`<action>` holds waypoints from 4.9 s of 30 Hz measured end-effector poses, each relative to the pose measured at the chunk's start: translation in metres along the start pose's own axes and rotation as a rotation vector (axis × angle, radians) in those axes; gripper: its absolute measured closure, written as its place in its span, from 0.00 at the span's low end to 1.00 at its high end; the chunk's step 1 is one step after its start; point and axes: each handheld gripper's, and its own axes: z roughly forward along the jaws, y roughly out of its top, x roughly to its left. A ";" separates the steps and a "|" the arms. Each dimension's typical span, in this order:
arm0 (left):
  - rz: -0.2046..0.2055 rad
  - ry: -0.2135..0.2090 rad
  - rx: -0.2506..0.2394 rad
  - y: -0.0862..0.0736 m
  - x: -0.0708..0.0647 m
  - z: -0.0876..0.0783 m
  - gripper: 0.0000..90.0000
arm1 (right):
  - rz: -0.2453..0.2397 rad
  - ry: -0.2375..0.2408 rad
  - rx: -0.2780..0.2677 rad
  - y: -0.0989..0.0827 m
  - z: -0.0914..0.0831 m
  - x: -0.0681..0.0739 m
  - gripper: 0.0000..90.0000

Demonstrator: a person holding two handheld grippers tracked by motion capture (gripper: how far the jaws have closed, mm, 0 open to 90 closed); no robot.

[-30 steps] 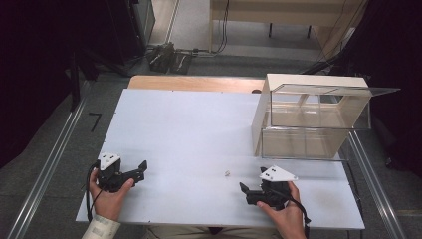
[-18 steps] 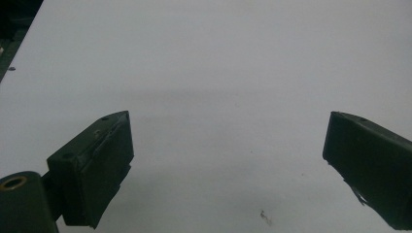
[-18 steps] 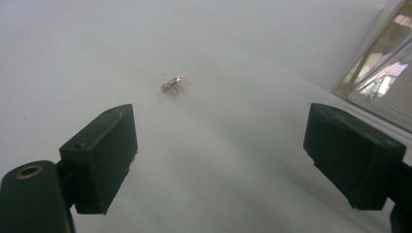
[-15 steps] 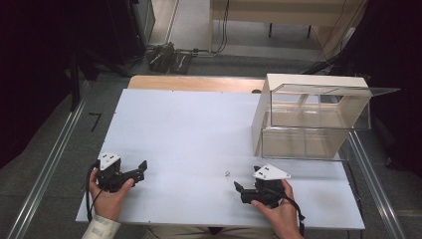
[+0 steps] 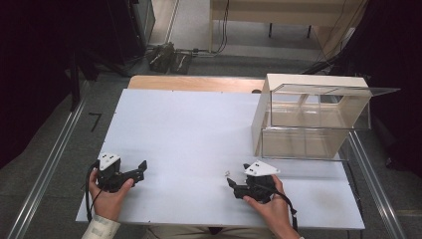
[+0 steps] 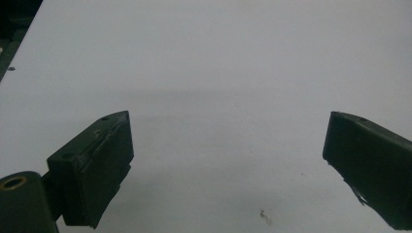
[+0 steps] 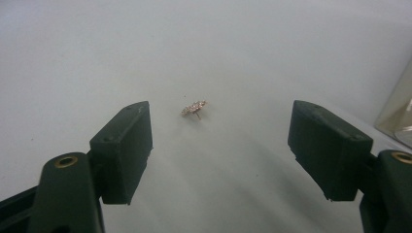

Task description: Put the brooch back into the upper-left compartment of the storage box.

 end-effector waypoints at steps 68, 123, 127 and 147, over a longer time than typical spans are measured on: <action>-0.001 -0.007 -0.002 0.000 0.000 -0.001 0.05 | -0.042 0.107 0.033 0.012 0.019 0.001 0.98; -0.001 -0.004 -0.001 0.000 0.000 -0.001 0.05 | -0.041 0.096 -0.097 0.034 -0.040 -0.004 0.98; 0.001 -0.004 0.000 0.000 0.000 -0.001 0.05 | -0.033 0.088 -0.107 0.036 -0.046 -0.006 0.98; 0.004 -0.003 0.001 0.000 0.000 0.000 0.05 | -0.019 0.049 -0.204 0.054 -0.080 -0.022 0.98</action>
